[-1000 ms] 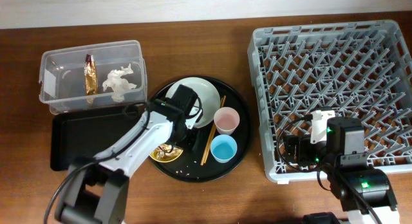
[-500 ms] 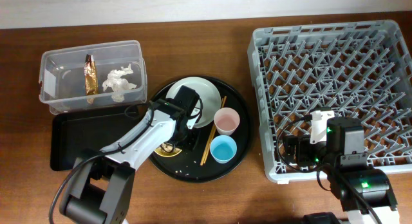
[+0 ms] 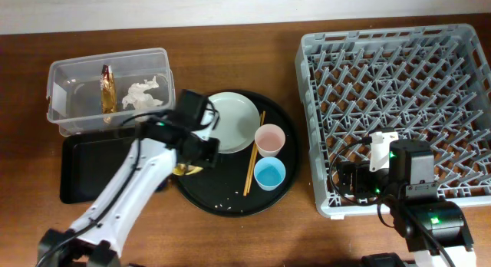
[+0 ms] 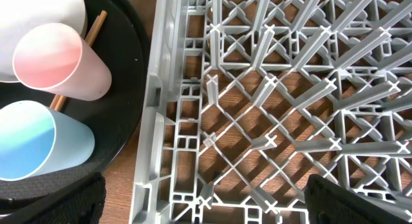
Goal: Sort waste into correct bins and load items into the dishwasher rack
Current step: 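Tip the yellow bowl's scraps onto the small black tray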
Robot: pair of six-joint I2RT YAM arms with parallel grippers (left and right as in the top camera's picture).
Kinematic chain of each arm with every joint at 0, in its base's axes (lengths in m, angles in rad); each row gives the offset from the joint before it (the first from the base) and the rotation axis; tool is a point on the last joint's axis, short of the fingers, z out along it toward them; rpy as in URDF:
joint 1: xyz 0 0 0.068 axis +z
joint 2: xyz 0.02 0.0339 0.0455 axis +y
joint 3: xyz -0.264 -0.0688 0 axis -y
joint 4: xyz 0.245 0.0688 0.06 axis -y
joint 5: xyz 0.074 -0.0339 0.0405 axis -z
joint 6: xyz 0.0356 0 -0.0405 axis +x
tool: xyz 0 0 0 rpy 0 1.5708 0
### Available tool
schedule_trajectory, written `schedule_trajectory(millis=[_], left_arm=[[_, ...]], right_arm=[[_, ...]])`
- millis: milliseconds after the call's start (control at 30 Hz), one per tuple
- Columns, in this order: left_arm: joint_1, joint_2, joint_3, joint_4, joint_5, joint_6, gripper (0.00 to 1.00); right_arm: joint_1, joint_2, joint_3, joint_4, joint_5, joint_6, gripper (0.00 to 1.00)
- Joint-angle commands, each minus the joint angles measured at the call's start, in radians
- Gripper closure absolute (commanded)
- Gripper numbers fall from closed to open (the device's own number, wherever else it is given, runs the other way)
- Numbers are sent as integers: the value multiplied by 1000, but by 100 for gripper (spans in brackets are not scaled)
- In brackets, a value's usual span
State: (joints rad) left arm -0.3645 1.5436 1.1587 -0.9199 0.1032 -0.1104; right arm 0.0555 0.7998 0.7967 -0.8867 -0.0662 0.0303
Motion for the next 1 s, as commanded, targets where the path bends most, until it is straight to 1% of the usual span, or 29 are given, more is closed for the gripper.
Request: schedule_trajectory(millis=[0,67,100,167,267,333,467,533,567,633,667,733,767,867,967], left_arm=[[137,-39,14,-2,86,56,100],[282,-39,13,0,277,142,100],[382,-36,13,3,400,190,100],[539,-23,11,3,576,269,100],[729,37,-2,-2,820,307,100],[797,94,-3,-6,936,352,100],[868,222,-6,-10,1130,352,100],[894,265,-6,-39,1264,347,100],[906,279,-7,-51,1289,348,100],[932,287,-12,-66,1292,344,100],[942,287,-12,-88,1310,326,100],[972,287,-12,-119,1410,320,100],[985,287,-12,-122,1437,316,100],[1022,287,-12,-156,1460,314,100],[1035,287,-12,-148,1447,306,100]], right_arm=[[-5,-1,21,0,-5,11,1],[-5,-1,21,0,-6,12,1],[-5,-1,21,0,-6,12,1],[-5,-1,21,0,-6,12,1],[-5,-1,21,0,-6,12,1],[-5,-1,21,0,-6,12,1],[-5,-1,21,0,-6,12,1],[-5,-1,21,0,-6,11,1],[-5,-1,21,0,-6,11,1],[-5,-1,21,0,-6,12,1],[-5,-1,21,0,-6,12,1],[-5,-1,21,0,-6,12,1],[-5,-1,21,0,-6,12,1],[-5,-1,21,0,-6,11,2],[-5,-1,21,0,-6,12,1]])
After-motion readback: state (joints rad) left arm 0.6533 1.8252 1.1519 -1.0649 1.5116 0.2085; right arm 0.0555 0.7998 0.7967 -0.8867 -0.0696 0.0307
